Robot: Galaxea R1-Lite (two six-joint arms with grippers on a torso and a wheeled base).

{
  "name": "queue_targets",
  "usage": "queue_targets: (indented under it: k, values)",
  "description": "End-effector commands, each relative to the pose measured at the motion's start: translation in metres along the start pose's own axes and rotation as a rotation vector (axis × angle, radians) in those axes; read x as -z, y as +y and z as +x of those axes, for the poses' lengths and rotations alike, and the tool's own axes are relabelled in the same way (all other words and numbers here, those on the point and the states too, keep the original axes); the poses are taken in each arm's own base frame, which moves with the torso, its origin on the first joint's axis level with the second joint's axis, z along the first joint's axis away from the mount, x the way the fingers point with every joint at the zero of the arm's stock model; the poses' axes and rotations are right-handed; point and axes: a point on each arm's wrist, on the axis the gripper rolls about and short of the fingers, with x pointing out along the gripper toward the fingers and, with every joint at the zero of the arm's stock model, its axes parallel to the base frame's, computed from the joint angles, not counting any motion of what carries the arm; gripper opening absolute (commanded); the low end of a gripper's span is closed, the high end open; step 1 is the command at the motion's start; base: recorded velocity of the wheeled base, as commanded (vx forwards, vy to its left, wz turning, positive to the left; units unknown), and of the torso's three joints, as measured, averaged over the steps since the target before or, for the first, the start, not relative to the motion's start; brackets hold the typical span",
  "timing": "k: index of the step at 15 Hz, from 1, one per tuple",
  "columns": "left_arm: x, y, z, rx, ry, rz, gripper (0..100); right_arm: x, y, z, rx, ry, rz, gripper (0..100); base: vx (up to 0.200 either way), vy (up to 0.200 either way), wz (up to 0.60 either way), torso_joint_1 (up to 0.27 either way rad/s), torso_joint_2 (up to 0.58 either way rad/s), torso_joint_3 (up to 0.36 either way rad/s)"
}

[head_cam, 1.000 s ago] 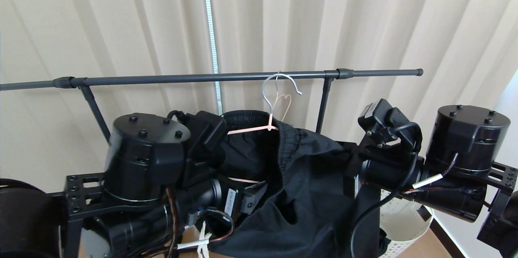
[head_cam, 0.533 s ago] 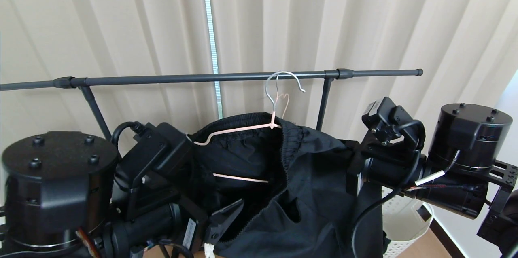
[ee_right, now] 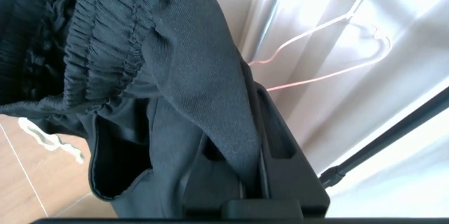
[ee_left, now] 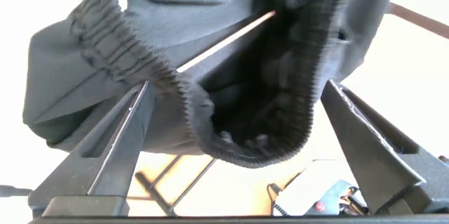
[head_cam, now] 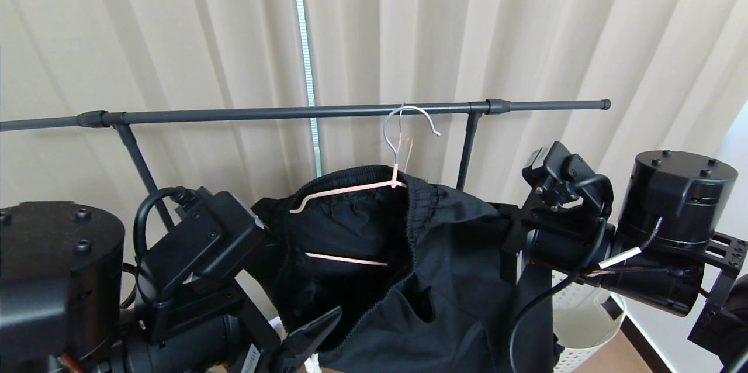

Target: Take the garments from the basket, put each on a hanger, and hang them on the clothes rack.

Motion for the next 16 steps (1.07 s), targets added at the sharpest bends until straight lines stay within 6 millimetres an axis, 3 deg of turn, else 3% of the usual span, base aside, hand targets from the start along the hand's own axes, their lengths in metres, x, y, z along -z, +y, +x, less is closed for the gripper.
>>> queue_targets:
  k: [1, 2, 4, 6, 9, 12, 13, 14, 16]
  values:
    - [-0.003, 0.002, -0.008, 0.007, -0.034, -0.003, 100, 0.000, -0.003, 0.000, 0.004, 0.000, 0.002, 0, 0.000, 0.000, 0.00, 0.000, 0.00, 0.000]
    - [-0.003, 0.002, -0.008, 0.007, -0.034, -0.003, 100, 0.000, -0.003, 0.000, 0.004, 0.000, 0.002, 0, 0.000, 0.000, 0.00, 0.000, 0.00, 0.000]
    - [-0.015, 0.018, -0.036, -0.019, -0.150, -0.029, 100, 0.001, -0.008, -0.003, -0.015, -0.007, 0.005, 0, 0.000, 0.000, 0.00, 0.000, 0.00, 0.000]
    - [-0.026, 0.052, -0.060, -0.091, -0.194, -0.021, 100, 0.002, -0.011, -0.003, -0.046, -0.009, 0.009, 0, 0.000, 0.000, 0.00, 0.000, 0.00, 0.000]
    - [-0.030, 0.099, -0.072, -0.066, -0.181, -0.028, 100, 0.004, -0.017, -0.006, -0.070, -0.013, 0.016, 0, 0.000, 0.000, 0.00, 0.000, 0.00, 0.000]
    - [-0.017, 0.127, -0.038, -0.054, -0.073, 0.073, 100, 0.005, -0.020, -0.006, -0.090, -0.012, 0.020, 0, 0.000, 0.000, 0.00, 0.000, 0.00, 0.000]
    - [-0.008, 0.133, -0.022, 0.050, -0.061, 0.154, 100, 0.006, -0.020, -0.005, -0.092, -0.010, 0.022, 0, 0.000, 0.000, 0.00, 0.000, 0.00, 0.000]
    - [-0.006, 0.133, -0.019, 0.069, -0.064, 0.167, 100, 0.006, -0.020, -0.005, -0.092, -0.011, 0.021, 0, 0.000, 0.000, 0.00, 0.000, 0.00, 0.000]
    - [0.004, 0.137, 0.004, 0.228, -0.100, 0.328, 100, 0.007, -0.022, -0.006, -0.111, -0.013, 0.025, 0, 0.000, 0.000, 0.00, 0.000, 0.00, 0.000]
